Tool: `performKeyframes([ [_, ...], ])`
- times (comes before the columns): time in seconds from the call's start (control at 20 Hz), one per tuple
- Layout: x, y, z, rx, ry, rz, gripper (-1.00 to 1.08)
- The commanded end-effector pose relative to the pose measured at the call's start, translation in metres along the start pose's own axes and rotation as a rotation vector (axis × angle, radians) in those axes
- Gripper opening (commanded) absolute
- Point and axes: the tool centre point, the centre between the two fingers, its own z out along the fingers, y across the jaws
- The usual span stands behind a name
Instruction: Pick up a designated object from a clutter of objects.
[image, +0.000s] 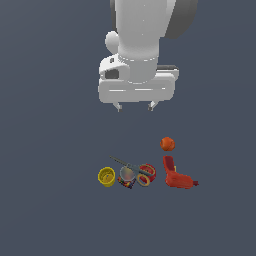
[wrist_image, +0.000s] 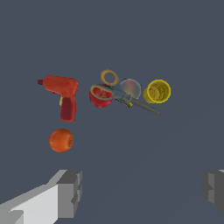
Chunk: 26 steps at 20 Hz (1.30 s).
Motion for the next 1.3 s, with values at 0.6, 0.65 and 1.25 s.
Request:
performKeyframes([
  [0.6,0.008,0.01,0.003,-0.029,0.007,-0.002,1.0],
  [0.65,0.008,0.01,0.003,-0.029,0.007,-0.001,1.0],
  [1.25,0.032,0.024,0.033,-0.016,0.003,0.049,1.0],
])
